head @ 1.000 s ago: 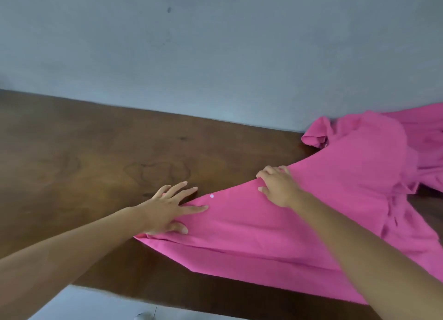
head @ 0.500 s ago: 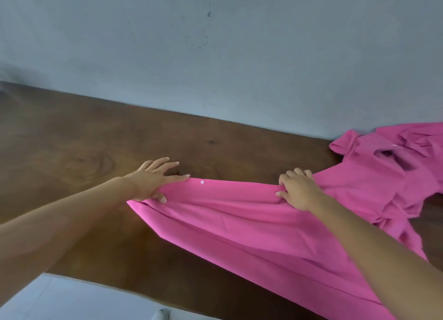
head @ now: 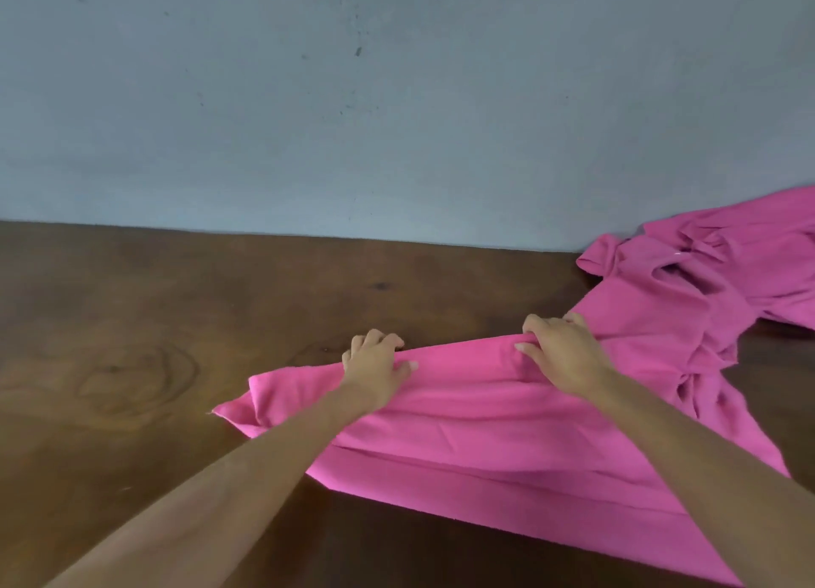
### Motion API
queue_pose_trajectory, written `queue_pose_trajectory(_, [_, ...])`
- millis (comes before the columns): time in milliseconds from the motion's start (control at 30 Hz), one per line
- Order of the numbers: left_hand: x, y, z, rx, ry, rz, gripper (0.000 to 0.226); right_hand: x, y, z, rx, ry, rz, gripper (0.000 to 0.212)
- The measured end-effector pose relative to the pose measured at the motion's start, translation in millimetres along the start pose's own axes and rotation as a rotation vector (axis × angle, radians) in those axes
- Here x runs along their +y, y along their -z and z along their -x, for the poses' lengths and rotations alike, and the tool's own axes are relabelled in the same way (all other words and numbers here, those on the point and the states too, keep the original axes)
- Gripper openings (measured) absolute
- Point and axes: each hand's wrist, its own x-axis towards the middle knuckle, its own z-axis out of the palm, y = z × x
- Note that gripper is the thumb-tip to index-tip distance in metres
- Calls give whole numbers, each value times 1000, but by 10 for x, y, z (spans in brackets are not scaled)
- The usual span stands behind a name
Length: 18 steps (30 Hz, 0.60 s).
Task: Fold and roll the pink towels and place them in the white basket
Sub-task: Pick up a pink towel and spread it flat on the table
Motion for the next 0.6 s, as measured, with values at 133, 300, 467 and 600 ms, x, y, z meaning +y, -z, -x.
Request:
queue_pose_trajectory(133, [129, -315, 41, 54, -82, -15, 41, -67, 24, 258, 12, -68, -15, 14])
queue_pose_trajectory(300, [-89, -505, 64, 222, -331, 138, 33, -106, -82, 636, 99, -111, -31, 17])
queue_pose_trajectory(467, [-313, -455, 104, 216, -483, 335, 41, -190, -255, 942, 202, -61, 69, 20])
queue_pose_trajectory(600, [-389, -398, 196, 198, -520, 340, 42, -231, -321, 1140, 263, -17, 167, 31])
